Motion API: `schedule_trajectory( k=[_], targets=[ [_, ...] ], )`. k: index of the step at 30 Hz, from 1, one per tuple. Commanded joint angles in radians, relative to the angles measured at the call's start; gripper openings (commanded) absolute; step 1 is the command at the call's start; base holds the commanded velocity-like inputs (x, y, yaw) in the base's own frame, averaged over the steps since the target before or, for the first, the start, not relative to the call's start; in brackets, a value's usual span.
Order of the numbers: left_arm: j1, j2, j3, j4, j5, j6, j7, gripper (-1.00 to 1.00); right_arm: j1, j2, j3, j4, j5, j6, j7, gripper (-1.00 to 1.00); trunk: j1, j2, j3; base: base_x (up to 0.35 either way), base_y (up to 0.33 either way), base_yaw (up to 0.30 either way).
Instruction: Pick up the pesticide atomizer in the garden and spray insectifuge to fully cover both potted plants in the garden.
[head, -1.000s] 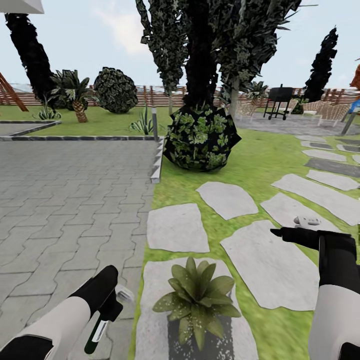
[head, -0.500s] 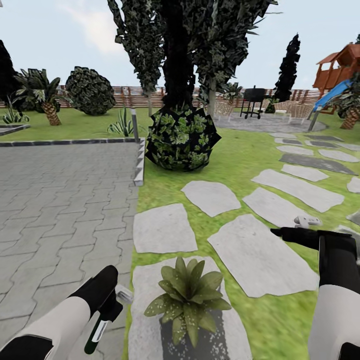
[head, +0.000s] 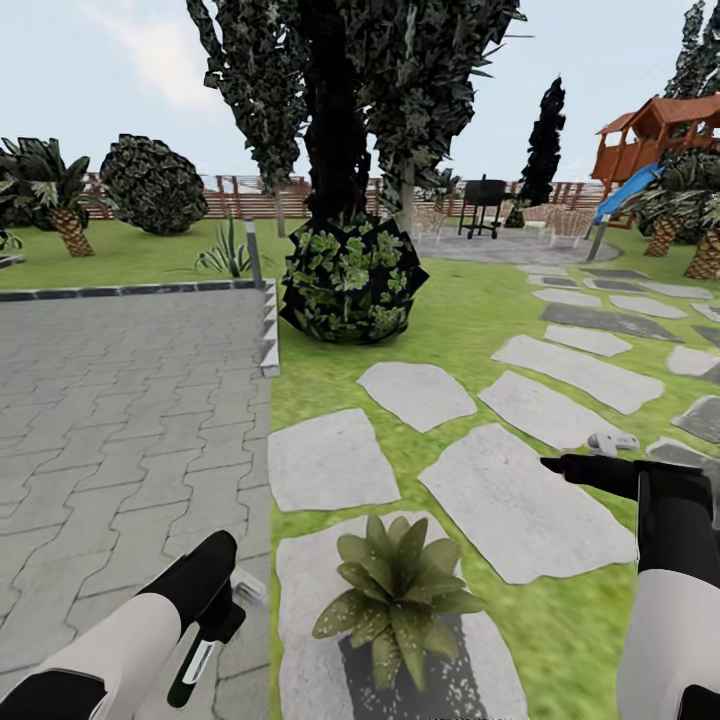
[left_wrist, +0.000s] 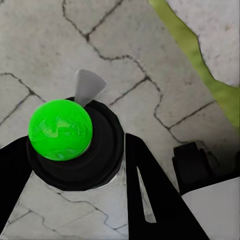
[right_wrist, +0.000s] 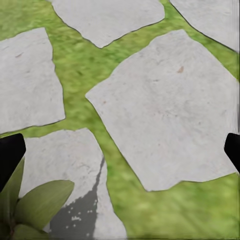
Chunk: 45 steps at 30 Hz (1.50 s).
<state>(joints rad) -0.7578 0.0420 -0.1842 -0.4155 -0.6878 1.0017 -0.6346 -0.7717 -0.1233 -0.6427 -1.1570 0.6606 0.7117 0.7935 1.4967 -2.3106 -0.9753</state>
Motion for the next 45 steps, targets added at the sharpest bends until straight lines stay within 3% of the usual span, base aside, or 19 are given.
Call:
schedule_trajectory(
  k=[1, 4, 9, 12, 18, 30, 45],
  targets=[
    [0.0, 0.001, -0.005, -0.003, -0.008, 0.002, -0.01, -1.0, -0.001, 0.001, -0.002, -0.001, 0.01, 0.002, 0.01, 1.0, 0.0, 0.0, -0.001, 0.0, 0.246, -0.25],
    [0.0, 0.001, -0.002, -0.026, -0.007, -0.001, -0.01, -1.0, -0.001, 0.001, -0.002, -0.002, 0.01, 0.002, 0.01, 1.0, 0.0, 0.0, 0.001, 0.0, 0.247, -0.252],
    [0.004, 0.001, 0.004, -0.165, -0.006, -0.003, -0.012, -1.0, -0.001, 0.001, -0.002, -0.002, 0.011, 0.008, 0.01, 1.0, 0.0, 0.0, 0.003, 0.0, 0.289, -0.253],
    [0.016, 0.001, 0.005, -0.192, -0.005, -0.003, -0.013, -1.0, -0.001, 0.0, -0.002, -0.003, 0.011, 0.009, 0.01, 1.0, 0.0, 0.0, 0.005, 0.0, 0.305, -0.253],
    [0.021, 0.001, 0.006, -0.196, -0.004, -0.003, -0.013, -1.0, -0.001, 0.0, -0.003, -0.006, 0.01, 0.063, 0.01, 1.0, 0.0, 0.0, 0.007, 0.0, 0.33, -0.199],
    [0.021, 0.001, 0.009, -0.197, -0.004, -0.003, -0.013, -1.0, -0.001, 0.001, -0.003, -0.007, 0.011, 0.074, 0.01, 1.0, 0.0, 0.0, 0.013, 0.0, 0.331, -0.167],
    [0.021, 0.0, 0.008, -0.197, -0.004, -0.004, -0.013, -1.0, -0.001, 0.001, -0.003, -0.007, 0.011, 0.074, 0.01, 1.0, 0.0, 0.0, 0.025, 0.0, 0.018, -0.235]
  ],
)
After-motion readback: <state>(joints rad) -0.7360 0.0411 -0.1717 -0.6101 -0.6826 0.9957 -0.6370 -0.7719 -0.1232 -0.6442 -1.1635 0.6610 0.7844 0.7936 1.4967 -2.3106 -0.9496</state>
